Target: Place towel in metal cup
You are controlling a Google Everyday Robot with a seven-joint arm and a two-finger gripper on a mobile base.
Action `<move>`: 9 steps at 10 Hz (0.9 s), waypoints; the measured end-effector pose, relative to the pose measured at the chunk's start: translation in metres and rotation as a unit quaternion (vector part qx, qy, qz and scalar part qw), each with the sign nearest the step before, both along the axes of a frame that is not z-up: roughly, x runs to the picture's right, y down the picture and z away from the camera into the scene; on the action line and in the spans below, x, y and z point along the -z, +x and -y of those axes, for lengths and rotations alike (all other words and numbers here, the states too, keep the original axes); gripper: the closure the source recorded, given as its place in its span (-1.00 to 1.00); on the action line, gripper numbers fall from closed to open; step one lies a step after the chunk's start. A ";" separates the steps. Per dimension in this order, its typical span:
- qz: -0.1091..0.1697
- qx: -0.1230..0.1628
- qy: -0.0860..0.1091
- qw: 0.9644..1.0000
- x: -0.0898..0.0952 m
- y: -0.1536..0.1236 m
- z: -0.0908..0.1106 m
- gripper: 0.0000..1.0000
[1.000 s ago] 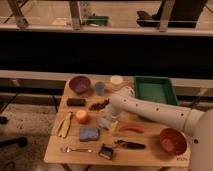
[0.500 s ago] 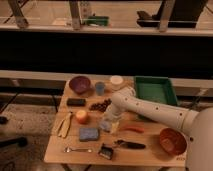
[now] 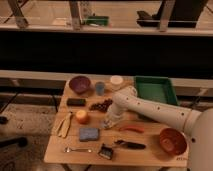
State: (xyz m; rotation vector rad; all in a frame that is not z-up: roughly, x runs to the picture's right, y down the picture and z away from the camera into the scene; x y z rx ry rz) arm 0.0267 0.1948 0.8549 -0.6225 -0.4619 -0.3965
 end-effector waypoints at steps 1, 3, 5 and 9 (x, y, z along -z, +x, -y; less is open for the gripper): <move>0.001 0.001 0.001 1.000 0.002 -0.001 0.001 1.00; 0.007 -0.002 0.022 1.000 0.018 -0.003 0.010 1.00; 0.011 -0.005 0.054 0.998 0.056 -0.003 0.032 1.00; 0.015 -0.024 0.123 0.992 0.138 0.007 0.090 1.00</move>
